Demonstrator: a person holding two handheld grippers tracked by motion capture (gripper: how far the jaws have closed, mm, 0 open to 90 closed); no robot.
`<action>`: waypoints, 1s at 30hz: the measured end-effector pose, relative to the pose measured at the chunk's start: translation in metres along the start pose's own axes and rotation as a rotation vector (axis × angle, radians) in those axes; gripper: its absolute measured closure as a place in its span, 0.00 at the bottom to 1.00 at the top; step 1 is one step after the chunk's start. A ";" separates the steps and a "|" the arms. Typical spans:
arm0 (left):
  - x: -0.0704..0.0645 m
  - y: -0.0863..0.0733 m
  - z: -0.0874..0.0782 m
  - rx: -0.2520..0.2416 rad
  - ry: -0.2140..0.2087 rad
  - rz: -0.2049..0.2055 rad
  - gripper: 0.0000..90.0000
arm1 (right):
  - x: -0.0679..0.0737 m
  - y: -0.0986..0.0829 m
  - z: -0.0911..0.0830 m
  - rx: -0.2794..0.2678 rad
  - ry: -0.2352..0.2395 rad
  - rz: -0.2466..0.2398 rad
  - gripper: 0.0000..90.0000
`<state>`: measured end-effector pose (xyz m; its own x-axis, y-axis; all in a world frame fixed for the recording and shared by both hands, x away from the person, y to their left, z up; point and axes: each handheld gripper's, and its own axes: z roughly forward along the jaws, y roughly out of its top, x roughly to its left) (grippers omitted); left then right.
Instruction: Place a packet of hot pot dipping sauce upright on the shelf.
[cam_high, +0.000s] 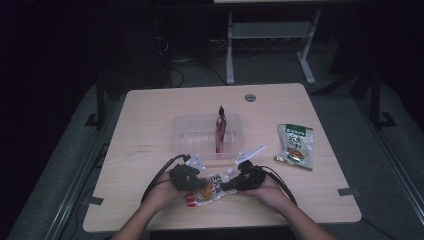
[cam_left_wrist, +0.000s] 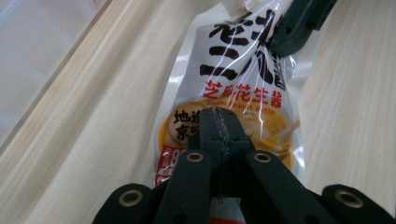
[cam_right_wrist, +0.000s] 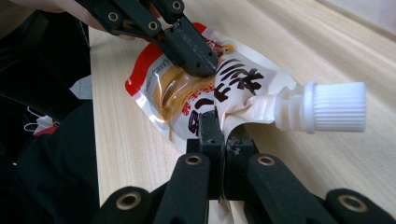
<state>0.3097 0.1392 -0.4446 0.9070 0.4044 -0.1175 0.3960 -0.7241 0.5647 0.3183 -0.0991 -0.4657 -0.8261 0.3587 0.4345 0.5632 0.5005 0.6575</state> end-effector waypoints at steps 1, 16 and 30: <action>0.000 0.000 -0.001 -0.002 -0.002 -0.002 1.00 | 0.000 0.000 -0.001 -0.005 0.002 -0.004 0.99; 0.007 -0.008 -0.025 -0.010 0.015 -0.002 0.96 | 0.001 0.005 -0.031 -0.105 0.027 -0.022 0.99; 0.000 0.003 -0.010 -0.059 -0.049 -0.015 0.97 | 0.017 0.016 -0.045 -0.205 0.138 -0.059 1.00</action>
<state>0.3091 0.1424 -0.4352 0.9074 0.3864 -0.1653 0.4020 -0.6831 0.6097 0.3126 -0.1211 -0.4204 -0.8603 0.2155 0.4621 0.5097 0.3426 0.7892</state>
